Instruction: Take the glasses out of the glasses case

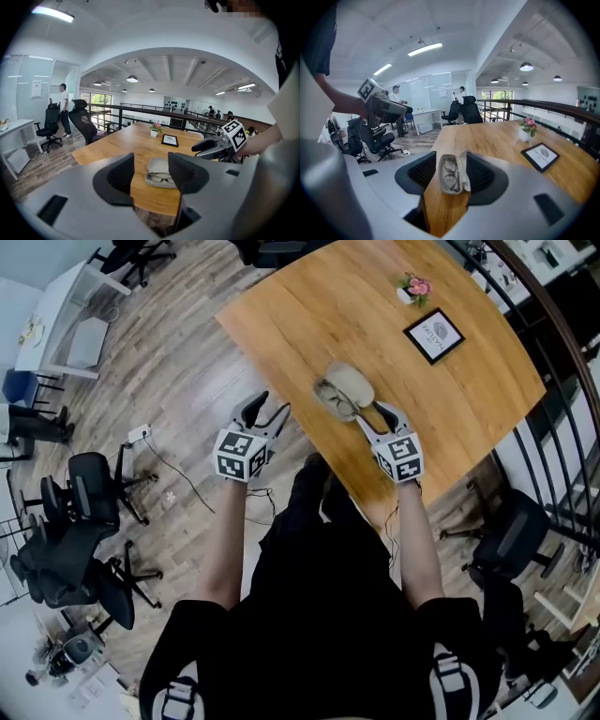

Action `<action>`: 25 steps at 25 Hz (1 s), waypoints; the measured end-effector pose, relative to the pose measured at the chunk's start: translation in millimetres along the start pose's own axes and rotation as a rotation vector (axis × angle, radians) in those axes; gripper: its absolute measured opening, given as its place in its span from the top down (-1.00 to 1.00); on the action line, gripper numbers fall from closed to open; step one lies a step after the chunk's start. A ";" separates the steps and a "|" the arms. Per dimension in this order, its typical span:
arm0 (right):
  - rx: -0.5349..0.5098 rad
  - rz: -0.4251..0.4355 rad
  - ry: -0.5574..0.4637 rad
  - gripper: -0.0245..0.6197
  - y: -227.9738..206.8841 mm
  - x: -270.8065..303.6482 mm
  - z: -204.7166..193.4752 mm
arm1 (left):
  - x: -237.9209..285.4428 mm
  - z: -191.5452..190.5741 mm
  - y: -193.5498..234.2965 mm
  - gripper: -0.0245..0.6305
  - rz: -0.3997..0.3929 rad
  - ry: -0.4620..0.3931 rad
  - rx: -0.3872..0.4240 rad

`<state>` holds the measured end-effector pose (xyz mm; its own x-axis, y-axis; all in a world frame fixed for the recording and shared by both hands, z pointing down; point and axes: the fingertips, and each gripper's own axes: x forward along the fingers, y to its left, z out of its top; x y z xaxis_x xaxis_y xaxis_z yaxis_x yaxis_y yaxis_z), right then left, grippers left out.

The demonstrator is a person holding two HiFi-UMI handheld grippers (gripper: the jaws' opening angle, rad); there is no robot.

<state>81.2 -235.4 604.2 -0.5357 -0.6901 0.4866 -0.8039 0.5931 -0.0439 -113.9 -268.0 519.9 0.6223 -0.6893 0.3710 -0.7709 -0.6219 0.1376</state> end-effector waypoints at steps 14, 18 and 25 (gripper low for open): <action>0.050 -0.078 0.078 0.28 -15.4 45.4 -13.7 | 59.2 -18.6 41.8 0.19 -0.130 0.064 -0.030; 0.063 -0.063 0.115 0.30 -13.4 57.7 -28.5 | 70.5 -33.4 43.9 0.19 -0.149 0.095 -0.047; 0.083 -0.030 0.182 0.35 -10.9 83.3 -55.0 | 77.0 -56.3 54.1 0.19 -0.155 0.128 -0.079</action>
<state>59.6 -276.5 693.2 -0.4615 -0.6159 0.6385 -0.8414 0.5319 -0.0950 -115.3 -333.9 607.6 0.7160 -0.5313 0.4529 -0.6785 -0.6825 0.2719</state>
